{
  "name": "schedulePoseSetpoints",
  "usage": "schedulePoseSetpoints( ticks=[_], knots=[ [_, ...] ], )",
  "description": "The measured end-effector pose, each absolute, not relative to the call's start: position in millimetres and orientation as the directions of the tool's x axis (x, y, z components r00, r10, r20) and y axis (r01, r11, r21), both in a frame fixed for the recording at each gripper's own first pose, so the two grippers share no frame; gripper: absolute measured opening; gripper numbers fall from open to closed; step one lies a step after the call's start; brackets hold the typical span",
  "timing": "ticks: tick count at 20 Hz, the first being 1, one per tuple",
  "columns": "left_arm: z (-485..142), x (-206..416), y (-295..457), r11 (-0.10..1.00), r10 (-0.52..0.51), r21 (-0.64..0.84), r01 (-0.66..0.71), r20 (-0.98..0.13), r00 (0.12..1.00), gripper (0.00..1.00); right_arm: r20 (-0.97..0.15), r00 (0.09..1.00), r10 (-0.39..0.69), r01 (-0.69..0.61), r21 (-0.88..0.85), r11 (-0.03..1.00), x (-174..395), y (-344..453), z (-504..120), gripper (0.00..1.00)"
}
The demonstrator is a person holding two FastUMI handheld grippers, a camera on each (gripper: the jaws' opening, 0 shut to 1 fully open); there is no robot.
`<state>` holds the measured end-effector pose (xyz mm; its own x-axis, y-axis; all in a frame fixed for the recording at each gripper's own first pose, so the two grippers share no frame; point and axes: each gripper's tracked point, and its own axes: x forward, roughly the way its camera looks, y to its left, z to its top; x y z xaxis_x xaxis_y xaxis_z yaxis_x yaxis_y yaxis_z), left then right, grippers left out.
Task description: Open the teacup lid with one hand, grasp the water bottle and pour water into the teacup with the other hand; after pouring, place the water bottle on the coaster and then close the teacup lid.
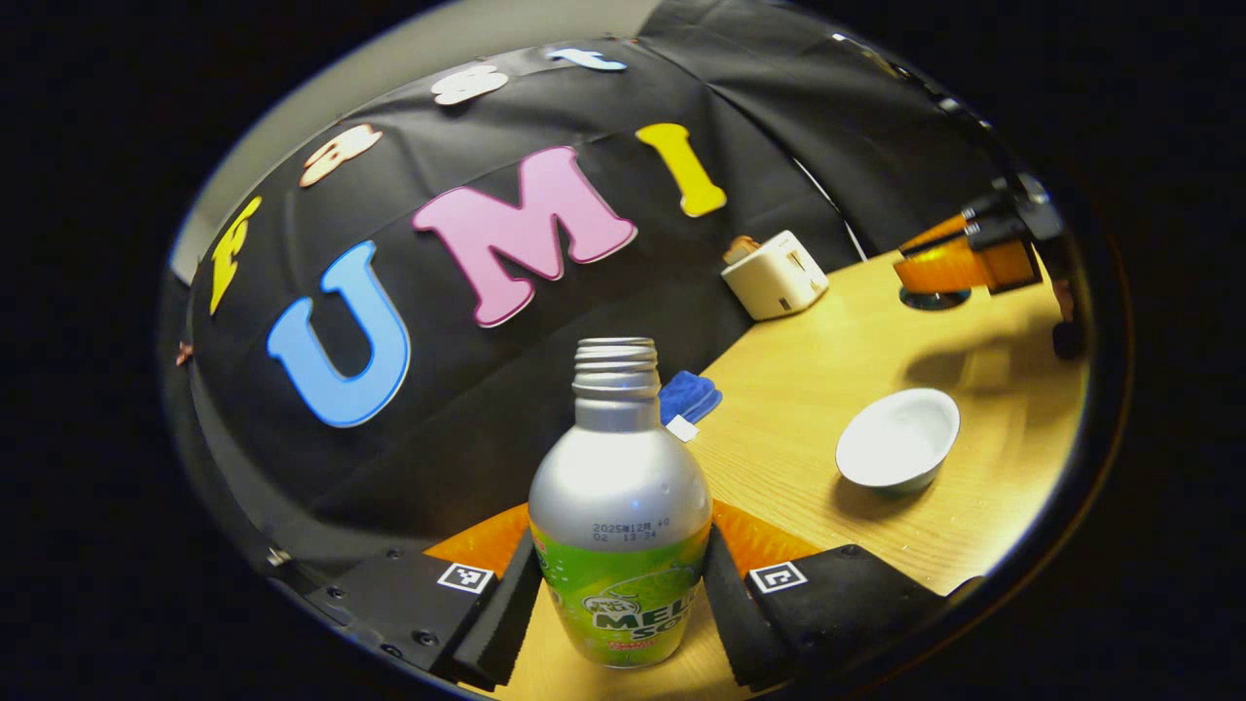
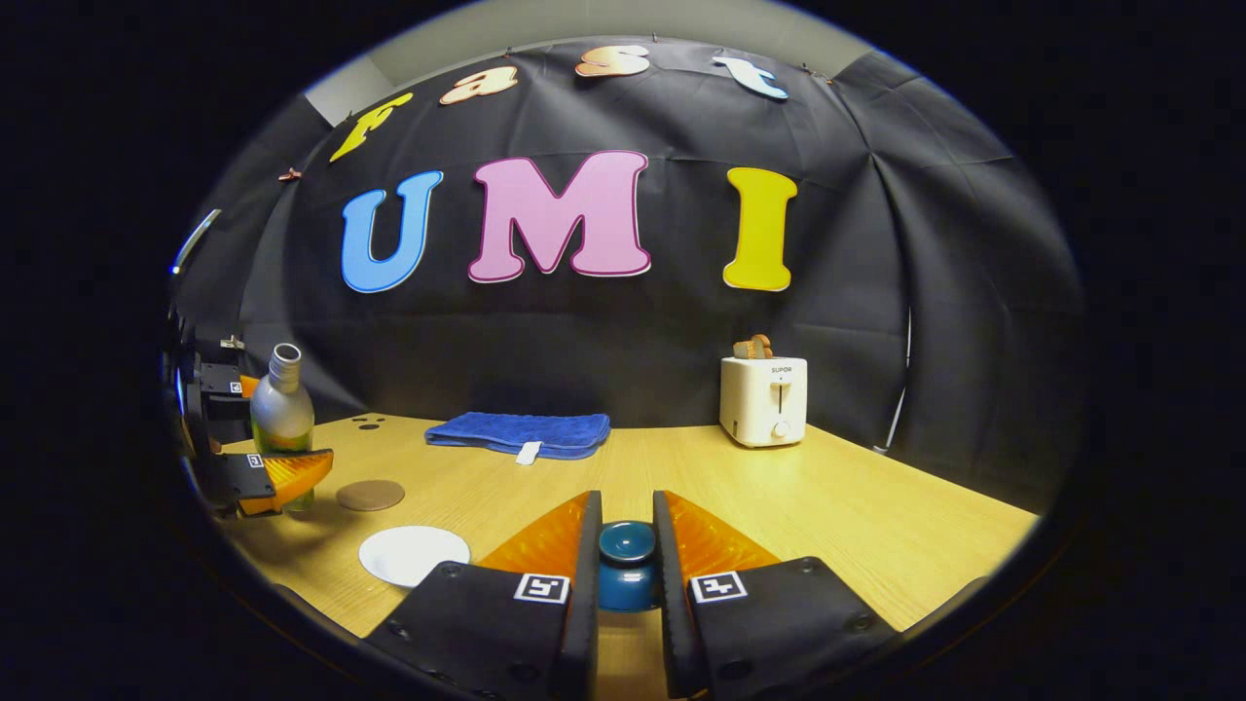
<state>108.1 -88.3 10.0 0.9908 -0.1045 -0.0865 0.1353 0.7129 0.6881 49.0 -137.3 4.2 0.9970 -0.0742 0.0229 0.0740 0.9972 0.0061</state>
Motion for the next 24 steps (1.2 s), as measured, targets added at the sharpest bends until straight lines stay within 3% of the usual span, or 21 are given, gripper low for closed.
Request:
schedulePoseSetpoints(
  ticks=[5, 15, 24],
  knots=[
    [8.1, 119.4, -105.4, 0.438, -0.125, 0.885, 0.159, -0.116, 0.985, 0.8, 0.022, 0.998, -0.053, 0.053, 0.005, 0.999, 48.6, -138.0, 5.3, 0.3],
    [0.7, 129.7, -118.2, 0.029, -0.138, 0.977, 0.212, -0.206, 0.969, 0.8, 0.022, 0.999, -0.024, 0.024, 0.005, 1.0, 48.9, -144.8, 4.9, 0.3],
    [-5.5, 128.3, -118.3, -0.141, -0.116, 0.962, 0.233, -0.249, 0.961, 0.8, 0.023, 0.999, -0.029, 0.029, 0.004, 1.0, 48.9, -147.3, 5.1, 0.31]
  ],
)
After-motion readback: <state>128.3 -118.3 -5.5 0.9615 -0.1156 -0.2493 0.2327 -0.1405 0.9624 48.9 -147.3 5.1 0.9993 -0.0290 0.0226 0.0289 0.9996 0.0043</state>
